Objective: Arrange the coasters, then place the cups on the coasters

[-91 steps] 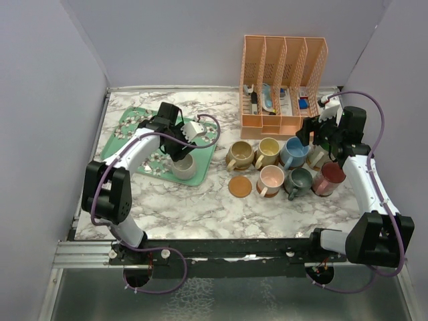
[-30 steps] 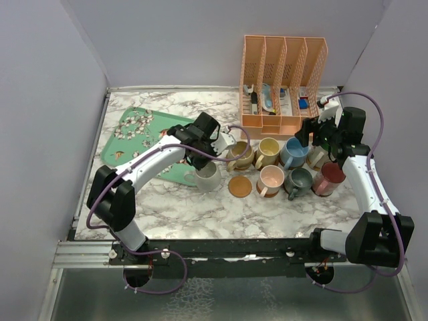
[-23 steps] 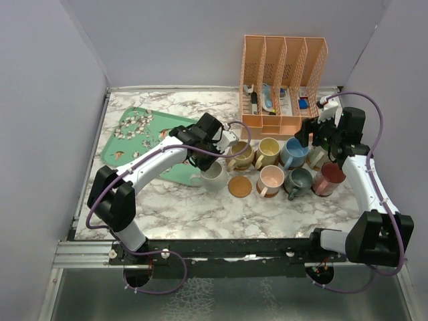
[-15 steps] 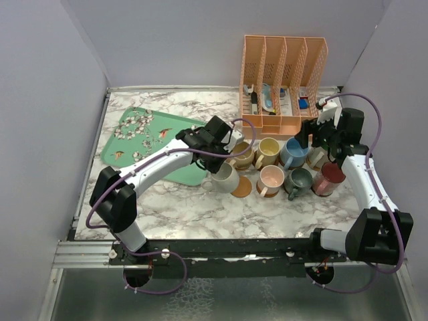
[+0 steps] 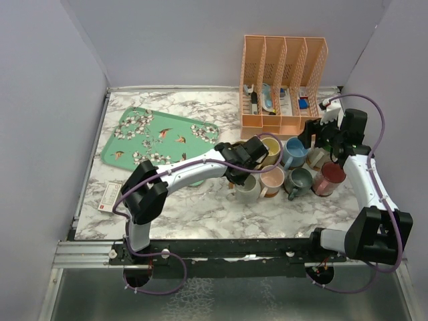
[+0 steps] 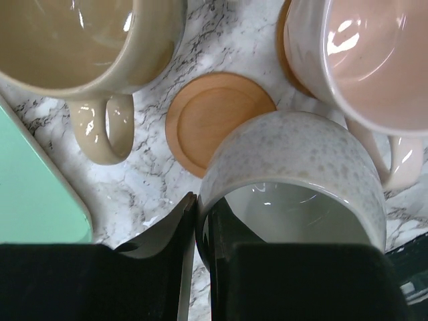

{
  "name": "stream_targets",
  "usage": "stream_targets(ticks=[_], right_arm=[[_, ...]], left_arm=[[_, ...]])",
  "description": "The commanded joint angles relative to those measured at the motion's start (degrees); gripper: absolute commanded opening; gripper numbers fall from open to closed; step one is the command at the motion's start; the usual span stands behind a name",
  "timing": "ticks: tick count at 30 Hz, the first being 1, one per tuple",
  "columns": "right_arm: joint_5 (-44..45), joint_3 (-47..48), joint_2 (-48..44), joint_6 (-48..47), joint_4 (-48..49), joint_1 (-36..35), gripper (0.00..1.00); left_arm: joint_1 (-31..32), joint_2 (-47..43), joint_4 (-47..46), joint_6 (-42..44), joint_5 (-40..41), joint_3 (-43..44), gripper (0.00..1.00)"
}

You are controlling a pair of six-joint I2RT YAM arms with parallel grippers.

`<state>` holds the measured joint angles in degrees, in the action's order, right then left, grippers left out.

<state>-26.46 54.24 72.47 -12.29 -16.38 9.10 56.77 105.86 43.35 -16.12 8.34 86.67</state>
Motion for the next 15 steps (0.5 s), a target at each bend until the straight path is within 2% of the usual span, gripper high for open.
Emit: stream_targets(ticks=[1,15], right_arm=[[-0.58,-0.45,-0.04,-0.12,1.40,0.82,0.73],[-1.30,-0.35,0.03,-0.10,1.29,0.84,0.73]], left_arm=[[1.34,0.61,-0.64,-4.70,4.70,5.07,0.00],[1.96,1.36,0.48,-9.46,11.40,5.28,0.00]])
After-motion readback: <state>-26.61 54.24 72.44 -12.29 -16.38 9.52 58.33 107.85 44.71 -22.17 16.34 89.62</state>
